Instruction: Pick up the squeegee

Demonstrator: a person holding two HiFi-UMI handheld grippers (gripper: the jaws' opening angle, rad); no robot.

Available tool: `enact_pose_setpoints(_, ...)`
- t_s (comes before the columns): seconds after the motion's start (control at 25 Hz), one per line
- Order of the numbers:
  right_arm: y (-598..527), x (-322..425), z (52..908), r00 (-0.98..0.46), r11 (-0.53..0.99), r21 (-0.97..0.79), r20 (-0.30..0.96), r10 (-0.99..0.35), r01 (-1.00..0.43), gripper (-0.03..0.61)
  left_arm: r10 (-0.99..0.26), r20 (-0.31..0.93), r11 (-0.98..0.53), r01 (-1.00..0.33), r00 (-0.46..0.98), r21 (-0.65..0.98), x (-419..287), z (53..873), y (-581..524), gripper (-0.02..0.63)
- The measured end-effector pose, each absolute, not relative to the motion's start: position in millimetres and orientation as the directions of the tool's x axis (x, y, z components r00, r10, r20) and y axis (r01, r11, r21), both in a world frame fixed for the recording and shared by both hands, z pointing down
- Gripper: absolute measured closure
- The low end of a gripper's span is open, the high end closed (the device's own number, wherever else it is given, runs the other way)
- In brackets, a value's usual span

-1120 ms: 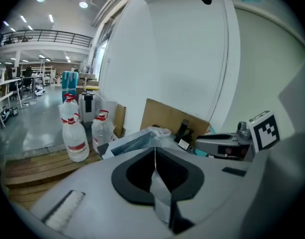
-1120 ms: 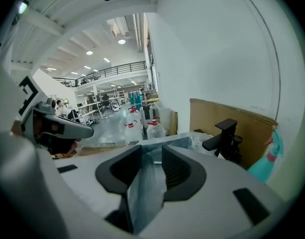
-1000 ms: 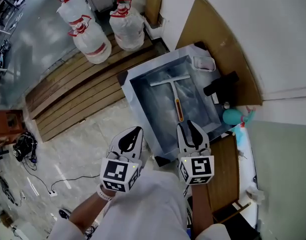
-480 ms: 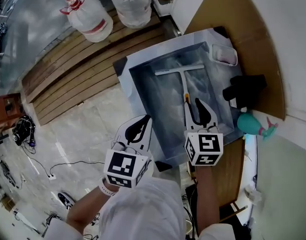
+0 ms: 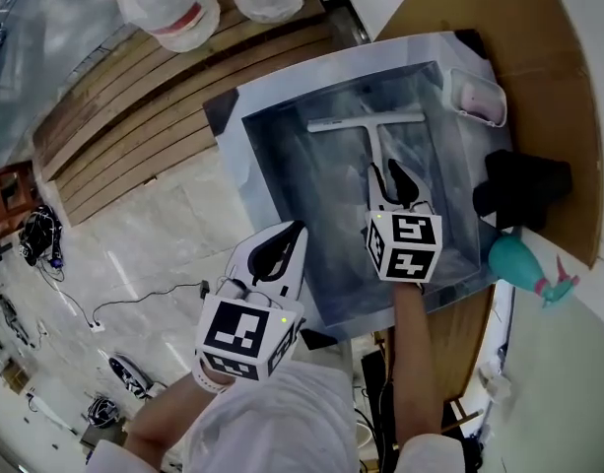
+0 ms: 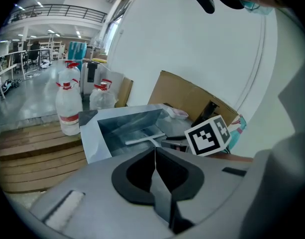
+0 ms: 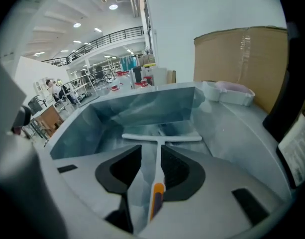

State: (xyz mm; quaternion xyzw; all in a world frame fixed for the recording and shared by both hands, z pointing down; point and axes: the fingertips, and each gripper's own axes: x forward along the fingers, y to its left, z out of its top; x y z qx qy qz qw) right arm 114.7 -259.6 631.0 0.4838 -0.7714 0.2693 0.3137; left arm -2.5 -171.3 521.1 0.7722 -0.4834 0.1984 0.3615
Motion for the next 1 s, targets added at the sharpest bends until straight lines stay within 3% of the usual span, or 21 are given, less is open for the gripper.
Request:
enact_pose_setpoints(0.44,-278,117,693,-0.285,0.378,-0.088,0.816,-0.503,-0.921,0.482,-0.575,0.687,-0.258,-0.895,0.444,0.363,-6,549,-174,0.603)
enact_pose_setpoints(1.0,-284,121,707,-0.218,0.354,-0.051,0.866,-0.45,-0.934,0.512,-0.58,0.685,-0.267,-0.897,0.441,0.352,-11,547,-172,0.603)
